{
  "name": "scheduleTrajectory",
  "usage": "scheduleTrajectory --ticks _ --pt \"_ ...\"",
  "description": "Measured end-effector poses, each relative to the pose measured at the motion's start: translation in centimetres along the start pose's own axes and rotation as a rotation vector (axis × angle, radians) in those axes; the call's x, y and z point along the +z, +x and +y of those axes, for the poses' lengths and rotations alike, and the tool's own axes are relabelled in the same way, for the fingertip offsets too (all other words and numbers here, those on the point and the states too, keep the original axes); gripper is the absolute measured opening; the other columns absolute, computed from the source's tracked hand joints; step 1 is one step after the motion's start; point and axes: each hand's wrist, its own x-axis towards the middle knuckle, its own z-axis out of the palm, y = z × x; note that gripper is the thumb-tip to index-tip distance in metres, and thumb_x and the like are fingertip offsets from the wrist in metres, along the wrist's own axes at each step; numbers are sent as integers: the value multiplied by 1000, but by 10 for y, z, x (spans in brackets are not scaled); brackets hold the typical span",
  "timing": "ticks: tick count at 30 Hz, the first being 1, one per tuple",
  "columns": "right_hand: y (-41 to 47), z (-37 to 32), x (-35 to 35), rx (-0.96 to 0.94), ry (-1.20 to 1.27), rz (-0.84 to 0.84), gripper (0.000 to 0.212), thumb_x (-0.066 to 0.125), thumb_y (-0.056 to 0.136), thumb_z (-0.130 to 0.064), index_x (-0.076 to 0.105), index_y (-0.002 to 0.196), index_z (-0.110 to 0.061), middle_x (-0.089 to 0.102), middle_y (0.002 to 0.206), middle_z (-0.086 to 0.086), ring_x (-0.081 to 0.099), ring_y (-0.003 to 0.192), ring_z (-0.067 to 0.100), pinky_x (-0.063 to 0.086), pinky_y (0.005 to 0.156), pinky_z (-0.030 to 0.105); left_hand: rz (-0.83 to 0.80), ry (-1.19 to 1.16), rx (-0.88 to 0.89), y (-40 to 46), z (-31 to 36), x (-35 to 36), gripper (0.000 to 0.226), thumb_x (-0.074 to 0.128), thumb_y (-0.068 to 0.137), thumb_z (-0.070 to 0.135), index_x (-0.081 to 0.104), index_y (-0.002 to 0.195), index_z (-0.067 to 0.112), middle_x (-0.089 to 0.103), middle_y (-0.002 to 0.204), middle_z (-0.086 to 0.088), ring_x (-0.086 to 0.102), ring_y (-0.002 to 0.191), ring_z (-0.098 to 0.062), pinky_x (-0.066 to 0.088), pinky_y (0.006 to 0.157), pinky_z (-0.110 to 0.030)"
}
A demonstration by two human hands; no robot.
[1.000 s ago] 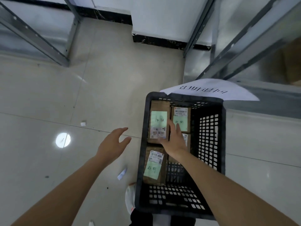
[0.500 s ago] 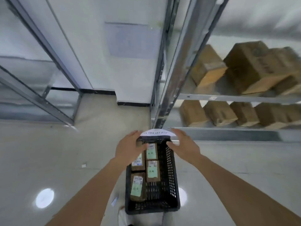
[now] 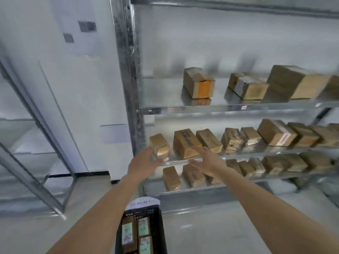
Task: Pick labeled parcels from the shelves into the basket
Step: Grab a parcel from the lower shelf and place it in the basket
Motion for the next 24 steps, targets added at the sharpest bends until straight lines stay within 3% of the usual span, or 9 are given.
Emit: scheduleTrajectory --ticks 3,9,15,19,24 --pt "-18 15 -38 -13 14 27 59 55 96 -60 35 149 -46 48 153 -6 65 110 19 56 94 42 36 -82 2 -16 43 -2 51 62 89 55 49 135 35 51 134 13 53 112 -12 41 90 -28" --pt "-17 28 -67 -17 -52 112 60 54 97 -54 36 153 -41 44 156 -6 55 130 21 50 104 46 61 -67 -28 -8 67 1 65 61 90 54 38 147 35 41 152 5 47 133 -21 38 97 -30" --pt "35 38 -47 -38 -22 54 55 52 96 -54 40 149 -44 47 153 -9 54 129 19 49 105 46 23 -56 -83 39 48 20 70 54 92 58 26 153 38 29 160 6 35 143 -22 34 111 -38" --pt "81 41 -22 -50 -46 11 55 53 99 -48 38 151 -39 55 145 -8 60 118 19 52 99 43 23 -89 -122 72 23 38 68 53 96 53 24 155 32 32 158 4 39 140 -23 35 109 -35" --pt "139 39 20 -95 -11 -75 48 49 101 -49 42 145 -32 51 146 -6 57 123 24 53 99 45 27 -81 -151 111 -20 59 61 50 100 43 24 154 35 31 159 7 34 143 -18 33 110 -34"
